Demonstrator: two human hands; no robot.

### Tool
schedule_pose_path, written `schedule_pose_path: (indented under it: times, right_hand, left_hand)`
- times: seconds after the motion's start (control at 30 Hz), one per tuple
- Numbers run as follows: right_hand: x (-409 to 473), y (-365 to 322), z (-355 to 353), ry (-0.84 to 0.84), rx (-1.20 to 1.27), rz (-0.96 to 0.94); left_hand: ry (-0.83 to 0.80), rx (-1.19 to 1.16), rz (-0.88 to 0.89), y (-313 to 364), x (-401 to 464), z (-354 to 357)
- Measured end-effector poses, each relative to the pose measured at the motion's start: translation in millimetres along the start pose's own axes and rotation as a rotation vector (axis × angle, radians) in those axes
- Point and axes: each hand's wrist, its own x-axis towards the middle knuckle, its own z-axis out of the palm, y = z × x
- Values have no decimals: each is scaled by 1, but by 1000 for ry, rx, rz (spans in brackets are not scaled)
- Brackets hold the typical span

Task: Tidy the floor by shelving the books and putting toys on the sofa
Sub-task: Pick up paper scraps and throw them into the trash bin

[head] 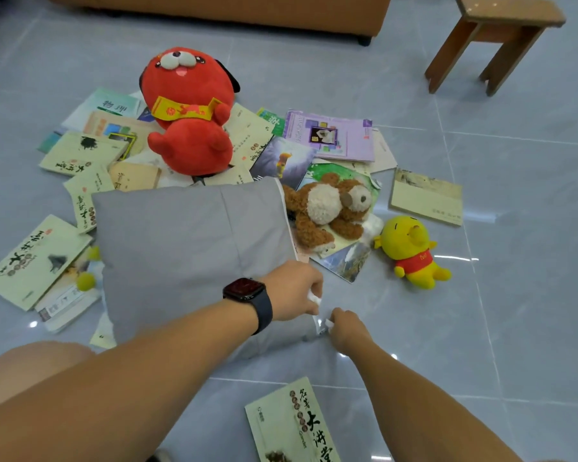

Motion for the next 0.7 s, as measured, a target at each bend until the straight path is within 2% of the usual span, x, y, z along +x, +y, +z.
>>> schedule_pose_path:
  times: [0.1,0.2,0.27,0.33,0.47,0.7]
  right_hand:
    - [-5,-9,-17,102,121,37]
    - [-36,-19,-47,218,395,133]
    - [-79,-33,-78,152,685,187]
    - [-135,-50,-111,70,873,188]
    - [-261,-78,-183,76,937,114]
    - [-439,-129,-339,53,987,98]
  left_hand:
    - [-34,-23,-18,1,6,2]
    - [-39,-87,-111,0,-6,1]
    - [-45,-162,-180,5,-29,-3]
    - [7,-325,-246,24,-64,-12]
    - [87,-675,-422,83,-147,-58]
    - [66,-790,-446,200,-252,-218]
